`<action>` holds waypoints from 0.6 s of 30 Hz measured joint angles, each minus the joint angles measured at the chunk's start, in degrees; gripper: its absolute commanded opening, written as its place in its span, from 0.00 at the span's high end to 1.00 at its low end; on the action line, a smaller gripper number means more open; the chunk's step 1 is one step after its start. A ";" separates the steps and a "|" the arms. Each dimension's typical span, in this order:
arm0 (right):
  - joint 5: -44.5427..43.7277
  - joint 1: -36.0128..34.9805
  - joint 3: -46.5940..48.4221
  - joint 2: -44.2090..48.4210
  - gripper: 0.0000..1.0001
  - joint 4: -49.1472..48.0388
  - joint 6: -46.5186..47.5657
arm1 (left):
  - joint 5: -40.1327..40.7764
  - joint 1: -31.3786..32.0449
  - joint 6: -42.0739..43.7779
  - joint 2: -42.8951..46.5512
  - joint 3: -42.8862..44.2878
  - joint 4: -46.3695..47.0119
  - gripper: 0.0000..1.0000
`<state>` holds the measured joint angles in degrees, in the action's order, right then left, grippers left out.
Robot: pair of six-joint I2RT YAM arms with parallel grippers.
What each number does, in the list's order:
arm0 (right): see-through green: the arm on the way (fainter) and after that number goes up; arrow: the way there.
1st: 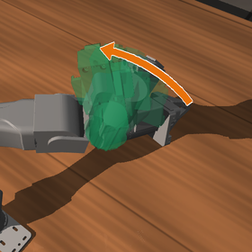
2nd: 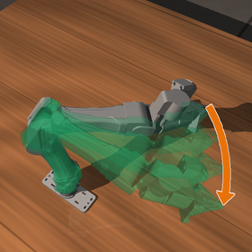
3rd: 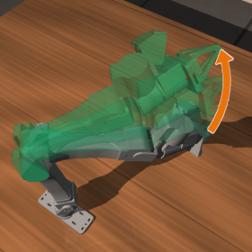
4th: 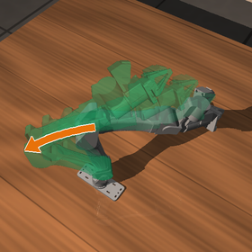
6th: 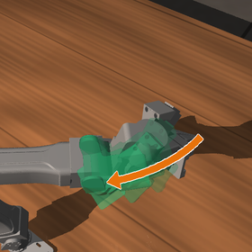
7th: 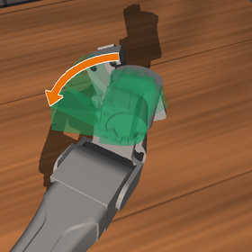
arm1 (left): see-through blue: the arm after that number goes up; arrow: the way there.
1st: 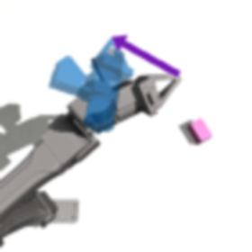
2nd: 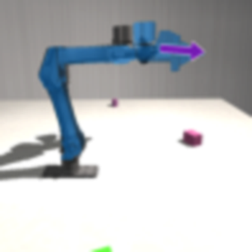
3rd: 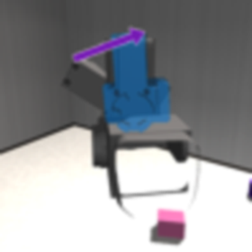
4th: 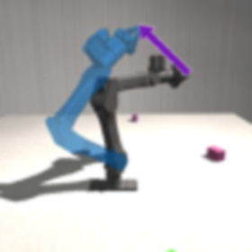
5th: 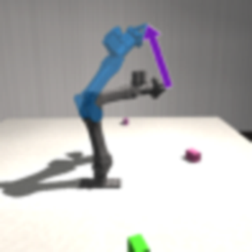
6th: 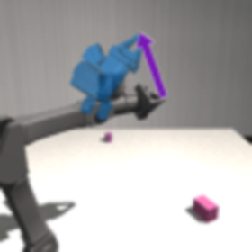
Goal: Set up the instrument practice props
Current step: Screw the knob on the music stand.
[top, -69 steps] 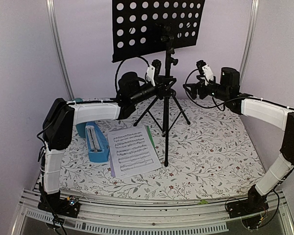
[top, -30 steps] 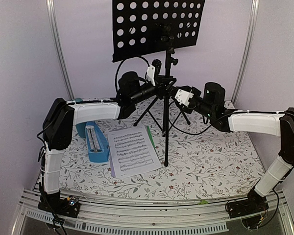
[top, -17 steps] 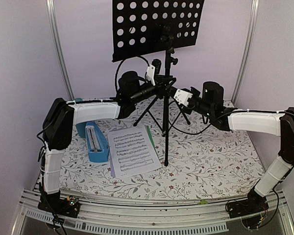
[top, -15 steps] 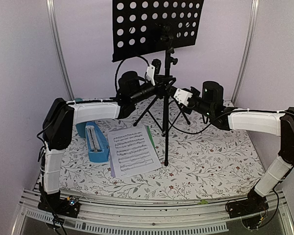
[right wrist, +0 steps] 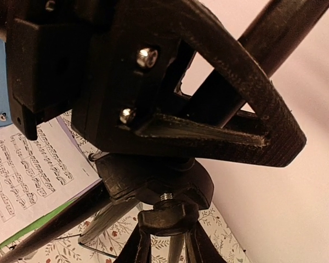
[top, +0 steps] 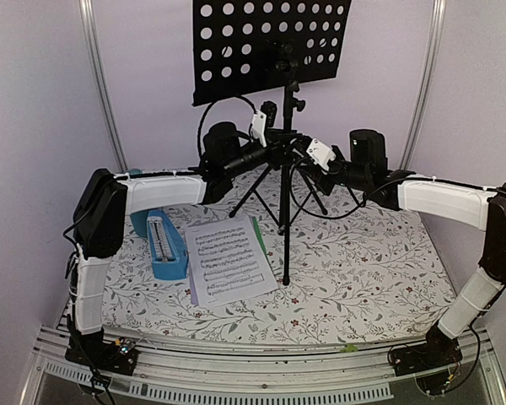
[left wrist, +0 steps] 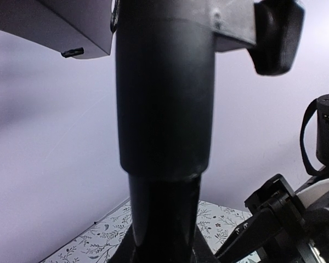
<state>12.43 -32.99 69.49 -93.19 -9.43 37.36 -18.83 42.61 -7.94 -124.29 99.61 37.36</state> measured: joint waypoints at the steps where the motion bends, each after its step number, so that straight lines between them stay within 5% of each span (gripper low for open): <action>1: 0.26 0.09 0.00 0.00 0.65 0.07 -0.83 | -0.04 0.00 0.00 0.00 0.02 -0.04 1.00; 5: 0.31 0.00 0.00 0.11 0.46 -0.74 -4.20 | -0.35 0.02 0.00 0.00 0.07 -0.09 1.00; 8: -0.57 -0.31 0.00 0.48 0.43 -2.23 -3.56 | -0.74 0.02 0.02 0.00 0.09 -0.13 1.00; 18: -3.89 -2.10 0.20 0.33 0.64 -2.99 5.03 | -0.39 -0.15 0.00 0.00 0.33 -0.61 1.00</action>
<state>8.54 -35.09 69.69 -92.86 -12.43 42.39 -19.22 42.46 -7.94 -124.29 99.94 36.75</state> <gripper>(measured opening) 0.387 0.181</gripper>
